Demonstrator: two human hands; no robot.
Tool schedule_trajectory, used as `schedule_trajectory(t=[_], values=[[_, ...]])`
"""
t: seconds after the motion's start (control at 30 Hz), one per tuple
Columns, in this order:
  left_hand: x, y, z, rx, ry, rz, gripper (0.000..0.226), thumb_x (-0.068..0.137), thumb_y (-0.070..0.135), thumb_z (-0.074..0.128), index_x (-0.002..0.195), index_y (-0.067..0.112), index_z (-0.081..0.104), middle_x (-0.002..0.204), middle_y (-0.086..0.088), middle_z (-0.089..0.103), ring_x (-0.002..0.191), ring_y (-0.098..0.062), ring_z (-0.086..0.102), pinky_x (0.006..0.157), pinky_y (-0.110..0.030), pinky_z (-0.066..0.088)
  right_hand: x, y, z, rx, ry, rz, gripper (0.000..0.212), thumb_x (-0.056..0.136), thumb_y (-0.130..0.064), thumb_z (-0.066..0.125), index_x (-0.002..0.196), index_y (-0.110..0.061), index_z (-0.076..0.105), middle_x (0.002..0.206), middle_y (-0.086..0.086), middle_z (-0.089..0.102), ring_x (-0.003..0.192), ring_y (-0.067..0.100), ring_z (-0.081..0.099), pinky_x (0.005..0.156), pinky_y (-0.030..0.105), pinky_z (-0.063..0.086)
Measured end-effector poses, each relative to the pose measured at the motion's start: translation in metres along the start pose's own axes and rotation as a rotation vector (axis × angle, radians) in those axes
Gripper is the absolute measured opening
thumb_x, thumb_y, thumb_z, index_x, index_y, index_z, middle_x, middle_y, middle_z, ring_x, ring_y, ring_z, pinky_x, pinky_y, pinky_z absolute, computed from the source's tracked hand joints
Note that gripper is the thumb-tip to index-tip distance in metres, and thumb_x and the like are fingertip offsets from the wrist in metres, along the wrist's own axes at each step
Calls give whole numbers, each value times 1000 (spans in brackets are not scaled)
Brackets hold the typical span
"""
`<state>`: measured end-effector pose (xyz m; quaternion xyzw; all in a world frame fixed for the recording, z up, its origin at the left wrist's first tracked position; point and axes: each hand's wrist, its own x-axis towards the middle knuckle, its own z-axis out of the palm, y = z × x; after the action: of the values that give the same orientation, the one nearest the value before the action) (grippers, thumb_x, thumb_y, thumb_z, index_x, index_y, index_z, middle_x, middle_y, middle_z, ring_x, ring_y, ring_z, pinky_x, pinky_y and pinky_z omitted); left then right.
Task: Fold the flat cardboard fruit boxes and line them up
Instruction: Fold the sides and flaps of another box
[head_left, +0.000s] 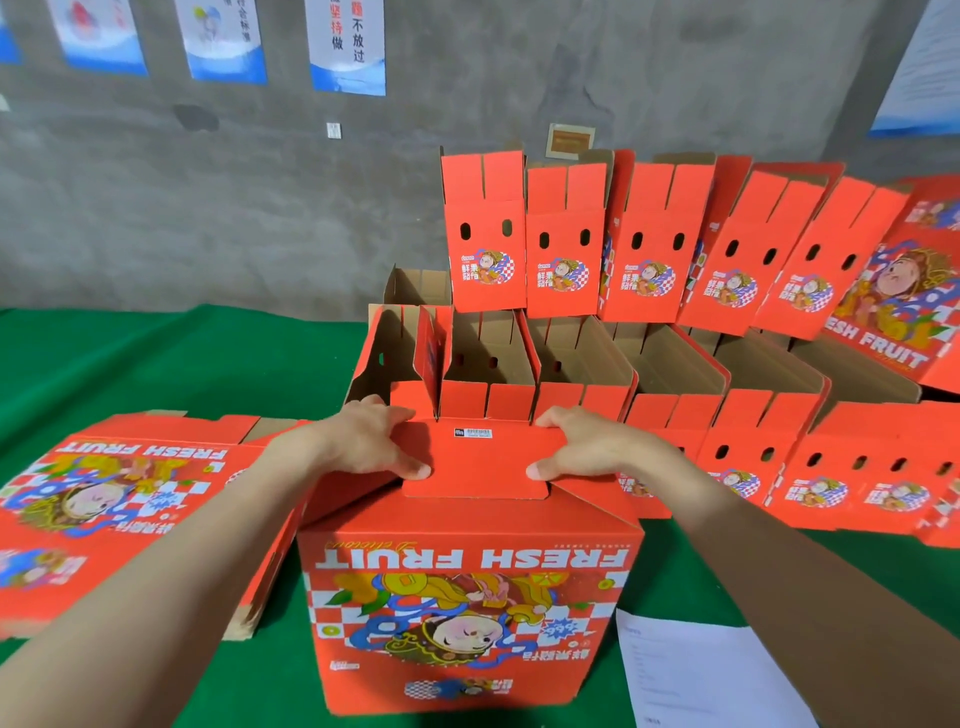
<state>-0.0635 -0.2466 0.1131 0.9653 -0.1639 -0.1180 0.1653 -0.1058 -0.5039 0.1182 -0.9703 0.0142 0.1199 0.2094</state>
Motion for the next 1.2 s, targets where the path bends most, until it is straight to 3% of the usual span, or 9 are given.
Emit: schedule_trajectory(t=[0.2, 0.77, 0.93, 1.07, 1.2], values=[[5, 2, 3, 120, 36, 2, 77, 73, 54, 72, 137, 27, 40, 121, -5, 39, 125, -28, 35, 106, -44, 35, 5, 3, 10, -100, 76, -12, 69, 77, -45, 71, 134, -29, 36, 125, 3, 40, 119, 27, 43, 99, 43, 41], [2, 7, 16, 217, 154, -17, 87, 66, 57, 75, 136, 23, 37, 124, -6, 40, 122, -28, 35, 100, -43, 40, 0, 7, 33, -274, 281, -46, 73, 78, -56, 65, 137, -32, 28, 130, 2, 38, 122, 29, 38, 89, 42, 41], [-4, 1, 9, 121, 88, 25, 77, 78, 57, 65, 142, 28, 33, 133, -5, 36, 129, -27, 31, 101, -38, 32, -1, 18, 25, -73, 167, -97, 70, 86, -52, 58, 144, -31, 26, 144, 0, 30, 134, 27, 25, 107, 44, 32], [-9, -4, 9, 127, 74, 35, 72, 88, 60, 47, 149, 29, 23, 146, -3, 30, 136, -23, 28, 105, -38, 30, -3, 21, 28, -12, 165, -112, 56, 96, -49, 41, 147, -29, 26, 151, 0, 25, 141, 26, 15, 113, 44, 22], [-14, -11, 12, -130, 292, 87, 60, 92, 34, 59, 145, 21, 36, 147, -7, 33, 131, -19, 39, 103, -24, 29, -6, 21, 28, 44, 233, -148, 45, 103, -34, 32, 146, -24, 33, 150, 6, 32, 141, 25, 20, 112, 34, 16]])
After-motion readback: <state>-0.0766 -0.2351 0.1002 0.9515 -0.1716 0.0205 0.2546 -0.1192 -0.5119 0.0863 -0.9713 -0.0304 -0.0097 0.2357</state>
